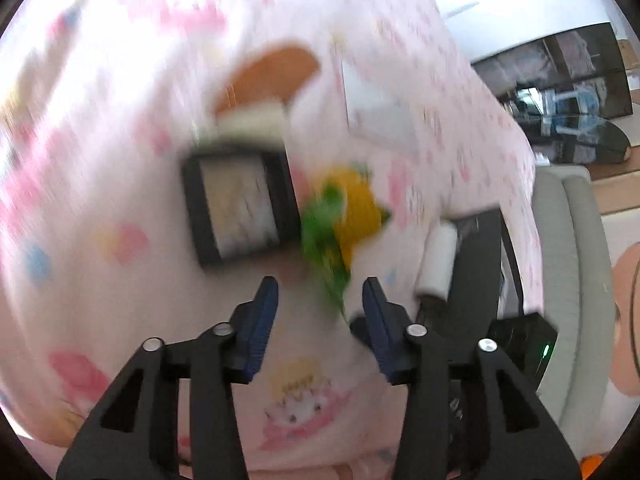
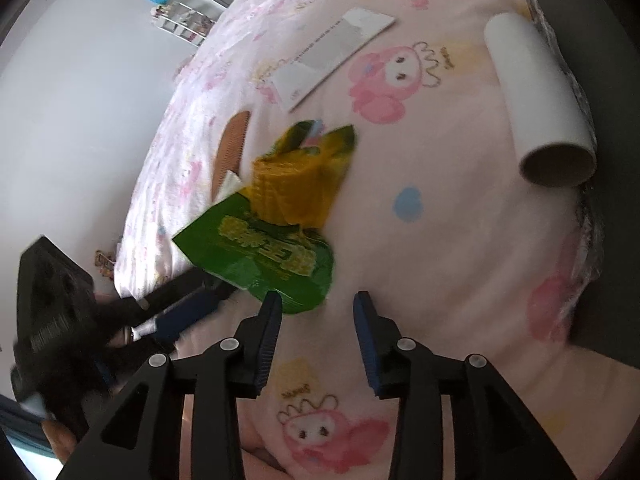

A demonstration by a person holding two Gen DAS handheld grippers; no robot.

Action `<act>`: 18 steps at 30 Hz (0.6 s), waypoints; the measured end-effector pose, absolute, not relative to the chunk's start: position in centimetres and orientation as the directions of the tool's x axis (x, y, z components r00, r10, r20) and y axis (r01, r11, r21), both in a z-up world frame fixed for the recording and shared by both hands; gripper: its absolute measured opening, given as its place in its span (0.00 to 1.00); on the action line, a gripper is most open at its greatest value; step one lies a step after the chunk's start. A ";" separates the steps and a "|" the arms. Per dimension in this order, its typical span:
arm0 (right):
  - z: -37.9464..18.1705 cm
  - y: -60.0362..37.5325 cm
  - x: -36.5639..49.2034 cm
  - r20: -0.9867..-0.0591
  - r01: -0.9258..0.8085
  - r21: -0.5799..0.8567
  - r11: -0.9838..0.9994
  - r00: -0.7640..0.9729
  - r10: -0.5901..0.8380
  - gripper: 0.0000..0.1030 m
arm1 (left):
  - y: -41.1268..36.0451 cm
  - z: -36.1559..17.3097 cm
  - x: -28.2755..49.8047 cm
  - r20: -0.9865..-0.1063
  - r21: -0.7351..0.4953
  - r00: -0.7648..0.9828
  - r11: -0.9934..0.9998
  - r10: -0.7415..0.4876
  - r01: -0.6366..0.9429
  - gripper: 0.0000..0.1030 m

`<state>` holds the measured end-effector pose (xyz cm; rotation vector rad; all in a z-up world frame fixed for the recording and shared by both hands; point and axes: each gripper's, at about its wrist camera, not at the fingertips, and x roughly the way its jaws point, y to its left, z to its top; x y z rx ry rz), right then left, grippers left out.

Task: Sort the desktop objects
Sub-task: 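Grasp the corn snack bag with the left gripper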

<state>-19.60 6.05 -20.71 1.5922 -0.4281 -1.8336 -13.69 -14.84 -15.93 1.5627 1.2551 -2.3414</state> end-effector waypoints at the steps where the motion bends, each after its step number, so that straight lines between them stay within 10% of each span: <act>1: -20.8 6.0 -19.7 -0.742 0.261 0.640 -0.723 -0.034 -0.669 0.32 | -15.2 -15.3 -14.2 -0.802 -0.567 -0.493 -0.688 0.336 0.454 0.43; 4: -21.8 5.6 -19.9 -0.711 0.215 0.687 -0.694 0.004 -0.703 0.33 | -15.4 -15.2 -15.9 -0.827 -0.520 -0.459 -0.751 0.323 0.408 0.43; 8: -22.5 5.5 -19.7 -0.697 0.224 0.701 -0.677 0.019 -0.717 0.33 | -14.4 -17.6 -16.8 -0.877 -0.449 -0.373 -0.794 0.303 0.409 0.06; 18: -19.9 5.8 -19.0 -0.780 0.345 0.551 -0.760 -0.110 -0.616 0.10 | -12.6 -16.9 -14.4 -0.860 -0.462 -0.397 -0.822 0.322 0.333 0.04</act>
